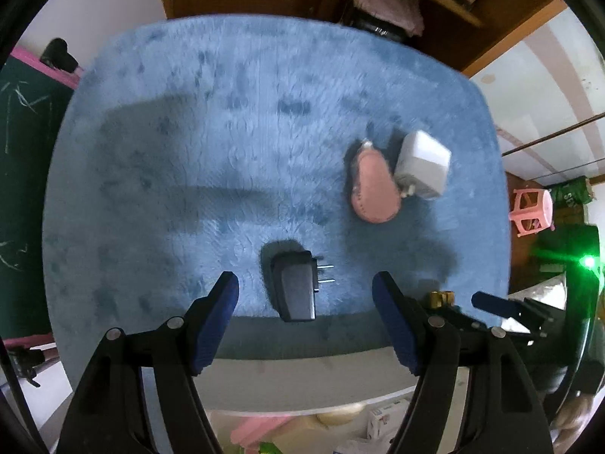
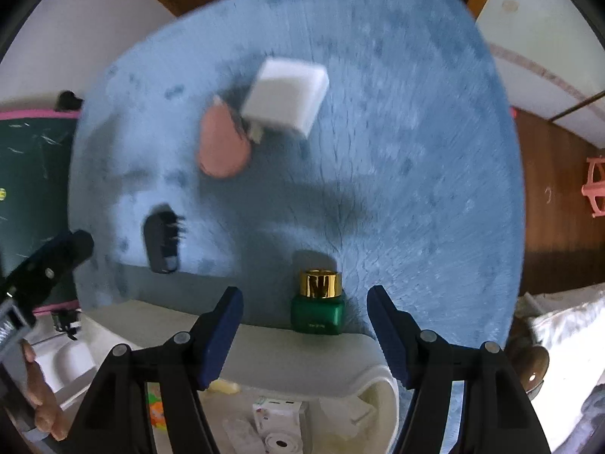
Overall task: Organize rigid objects
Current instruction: 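Move both grippers back over the black plug and green jar, then grasp the black plug charger with the left gripper while the right grasps the green gold-lidded jar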
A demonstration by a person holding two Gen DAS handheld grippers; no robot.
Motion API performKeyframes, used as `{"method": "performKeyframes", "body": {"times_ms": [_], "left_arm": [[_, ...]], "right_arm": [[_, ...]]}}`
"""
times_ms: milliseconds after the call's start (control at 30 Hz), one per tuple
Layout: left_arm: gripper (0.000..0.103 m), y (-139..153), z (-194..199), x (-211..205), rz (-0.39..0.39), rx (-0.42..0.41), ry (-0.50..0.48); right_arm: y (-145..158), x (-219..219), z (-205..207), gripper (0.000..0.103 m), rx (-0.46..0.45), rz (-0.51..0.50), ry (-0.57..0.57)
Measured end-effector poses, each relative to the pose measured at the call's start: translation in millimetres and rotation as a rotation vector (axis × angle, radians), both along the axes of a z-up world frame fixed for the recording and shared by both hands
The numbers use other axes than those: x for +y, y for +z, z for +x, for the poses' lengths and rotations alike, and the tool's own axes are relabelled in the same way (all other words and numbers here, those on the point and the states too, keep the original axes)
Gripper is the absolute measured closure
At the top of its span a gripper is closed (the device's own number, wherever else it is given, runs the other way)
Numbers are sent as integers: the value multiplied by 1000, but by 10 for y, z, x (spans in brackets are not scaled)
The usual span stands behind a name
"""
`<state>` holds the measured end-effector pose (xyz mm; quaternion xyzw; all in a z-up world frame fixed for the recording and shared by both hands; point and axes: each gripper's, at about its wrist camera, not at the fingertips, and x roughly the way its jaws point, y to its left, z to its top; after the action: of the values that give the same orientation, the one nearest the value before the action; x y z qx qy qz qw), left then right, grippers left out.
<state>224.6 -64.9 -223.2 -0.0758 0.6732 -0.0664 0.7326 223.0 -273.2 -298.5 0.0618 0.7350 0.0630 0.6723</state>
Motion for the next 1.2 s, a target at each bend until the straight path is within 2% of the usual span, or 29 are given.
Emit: {"method": "performKeyframes", "body": {"times_ms": [167,367,500,567,700,900,933,1000,1200], "left_arm": [[27,-266,66,-66,6,67,1],[27,-478,119,-205,46,116,-30],[28,-572,142,-279,66,139,-46],[28,-604,144,-290,76,145,-45],[41,-644,157,-274,73,153,-35],[41,-694,116,-164,37,162,-1],[46,-698,116,-166,25,164,6],[46,-703,143,-177,11,165,16],[46,-661,59,-65,-44,146,52]], "right_arm": [[-290,87,-7,34,61,-20,16],[-490,153,-11,34,106,-36,22],[-573,179,-12,44,119,-49,11],[-585,197,-7,46,118,-48,9],[-583,187,15,54,119,-44,10],[-549,102,55,58,123,-27,-3],[-553,92,47,58,123,-26,-2],[-552,89,45,61,127,-20,-2],[-564,115,29,62,125,-5,-10]]}}
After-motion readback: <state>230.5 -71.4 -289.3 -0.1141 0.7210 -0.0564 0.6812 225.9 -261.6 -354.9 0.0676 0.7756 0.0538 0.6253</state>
